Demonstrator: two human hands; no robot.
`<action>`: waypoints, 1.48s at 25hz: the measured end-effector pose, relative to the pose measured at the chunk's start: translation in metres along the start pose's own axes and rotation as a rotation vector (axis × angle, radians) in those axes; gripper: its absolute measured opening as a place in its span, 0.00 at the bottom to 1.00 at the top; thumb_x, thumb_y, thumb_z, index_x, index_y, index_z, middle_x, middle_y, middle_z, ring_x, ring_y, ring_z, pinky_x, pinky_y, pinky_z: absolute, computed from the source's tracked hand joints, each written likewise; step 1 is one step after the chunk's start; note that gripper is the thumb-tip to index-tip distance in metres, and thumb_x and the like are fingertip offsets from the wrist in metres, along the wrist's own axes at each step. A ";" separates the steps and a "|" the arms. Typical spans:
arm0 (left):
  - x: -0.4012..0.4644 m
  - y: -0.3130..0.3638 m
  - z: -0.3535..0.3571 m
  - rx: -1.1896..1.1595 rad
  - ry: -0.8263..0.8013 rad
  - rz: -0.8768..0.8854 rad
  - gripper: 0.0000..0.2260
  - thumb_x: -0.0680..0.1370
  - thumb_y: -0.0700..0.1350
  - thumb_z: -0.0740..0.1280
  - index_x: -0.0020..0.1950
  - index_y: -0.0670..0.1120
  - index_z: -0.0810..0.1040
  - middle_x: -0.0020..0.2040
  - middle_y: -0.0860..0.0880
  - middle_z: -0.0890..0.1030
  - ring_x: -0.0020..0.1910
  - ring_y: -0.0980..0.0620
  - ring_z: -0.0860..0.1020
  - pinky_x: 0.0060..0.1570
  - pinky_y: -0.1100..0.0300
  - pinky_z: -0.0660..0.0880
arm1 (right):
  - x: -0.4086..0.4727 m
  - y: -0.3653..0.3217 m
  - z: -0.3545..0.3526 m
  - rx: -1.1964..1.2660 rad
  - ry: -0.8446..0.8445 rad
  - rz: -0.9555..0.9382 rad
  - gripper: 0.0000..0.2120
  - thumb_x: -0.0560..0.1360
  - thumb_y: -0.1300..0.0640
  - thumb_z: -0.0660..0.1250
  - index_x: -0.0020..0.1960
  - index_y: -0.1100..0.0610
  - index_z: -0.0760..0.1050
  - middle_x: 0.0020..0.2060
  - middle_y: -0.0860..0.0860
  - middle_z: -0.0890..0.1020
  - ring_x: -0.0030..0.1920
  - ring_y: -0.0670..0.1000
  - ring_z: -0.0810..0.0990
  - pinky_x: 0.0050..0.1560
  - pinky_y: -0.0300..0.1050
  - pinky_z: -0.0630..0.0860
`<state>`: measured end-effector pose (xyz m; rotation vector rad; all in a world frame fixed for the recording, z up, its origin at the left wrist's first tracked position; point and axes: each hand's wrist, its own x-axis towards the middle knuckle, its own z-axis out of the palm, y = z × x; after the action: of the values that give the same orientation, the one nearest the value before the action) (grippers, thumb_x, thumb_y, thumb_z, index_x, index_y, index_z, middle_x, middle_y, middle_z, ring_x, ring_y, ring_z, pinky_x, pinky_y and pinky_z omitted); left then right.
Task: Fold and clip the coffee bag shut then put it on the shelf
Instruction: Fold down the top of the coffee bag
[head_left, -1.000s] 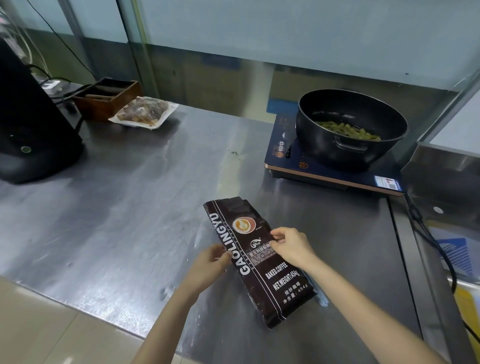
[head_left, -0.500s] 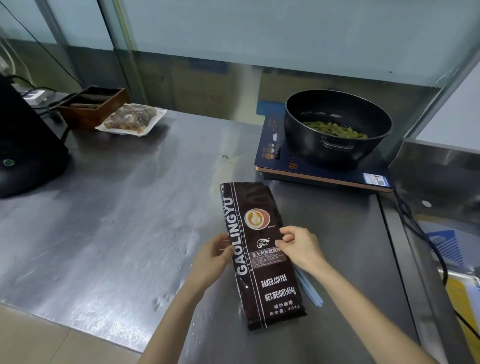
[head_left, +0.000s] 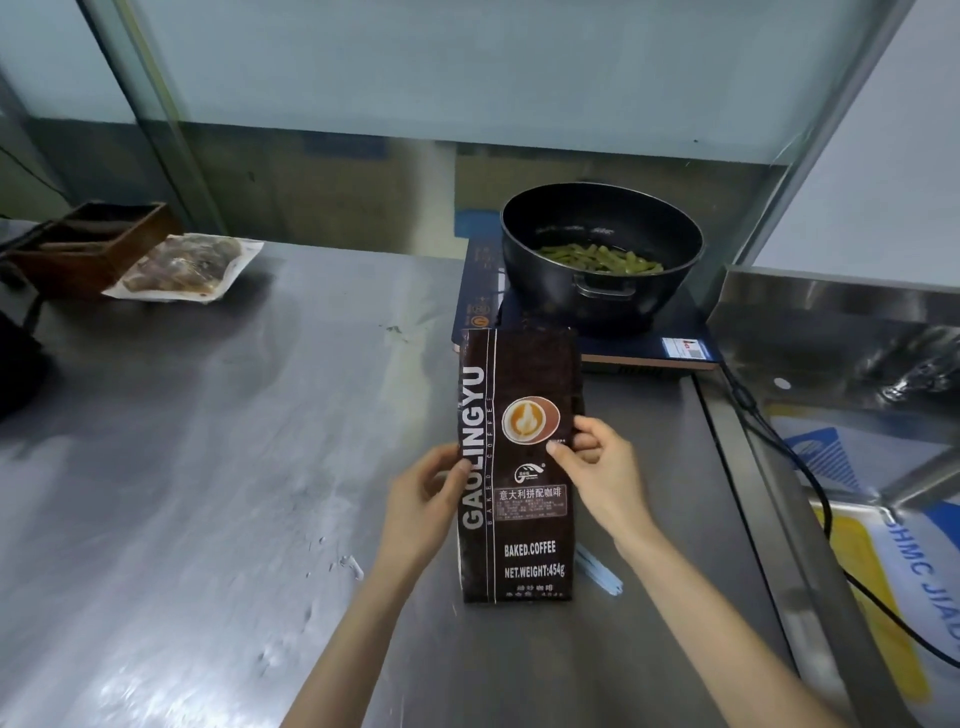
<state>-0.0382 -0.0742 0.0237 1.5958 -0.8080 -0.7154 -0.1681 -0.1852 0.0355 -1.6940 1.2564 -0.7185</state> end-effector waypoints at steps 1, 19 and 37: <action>0.001 0.001 0.000 0.007 0.008 0.005 0.08 0.76 0.41 0.61 0.44 0.52 0.77 0.43 0.49 0.83 0.41 0.59 0.80 0.44 0.62 0.78 | 0.000 -0.002 0.000 -0.003 0.008 -0.012 0.20 0.70 0.59 0.69 0.60 0.59 0.72 0.42 0.52 0.76 0.44 0.51 0.76 0.51 0.49 0.76; 0.021 0.034 -0.004 0.017 0.025 0.166 0.08 0.77 0.43 0.60 0.47 0.53 0.77 0.43 0.57 0.81 0.41 0.66 0.79 0.41 0.73 0.75 | 0.000 -0.020 -0.005 0.050 0.155 -0.137 0.12 0.71 0.57 0.68 0.53 0.58 0.76 0.47 0.52 0.74 0.43 0.46 0.75 0.46 0.40 0.75; 0.026 0.029 -0.003 -0.026 0.033 0.069 0.09 0.75 0.43 0.63 0.55 0.52 0.73 0.52 0.46 0.80 0.50 0.50 0.79 0.51 0.54 0.77 | -0.003 -0.013 -0.021 0.291 0.123 -0.076 0.04 0.70 0.63 0.68 0.40 0.55 0.76 0.34 0.46 0.79 0.33 0.35 0.78 0.36 0.22 0.72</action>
<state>-0.0236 -0.0971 0.0524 1.5447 -0.8228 -0.6464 -0.1807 -0.1878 0.0565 -1.4827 1.1126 -1.0130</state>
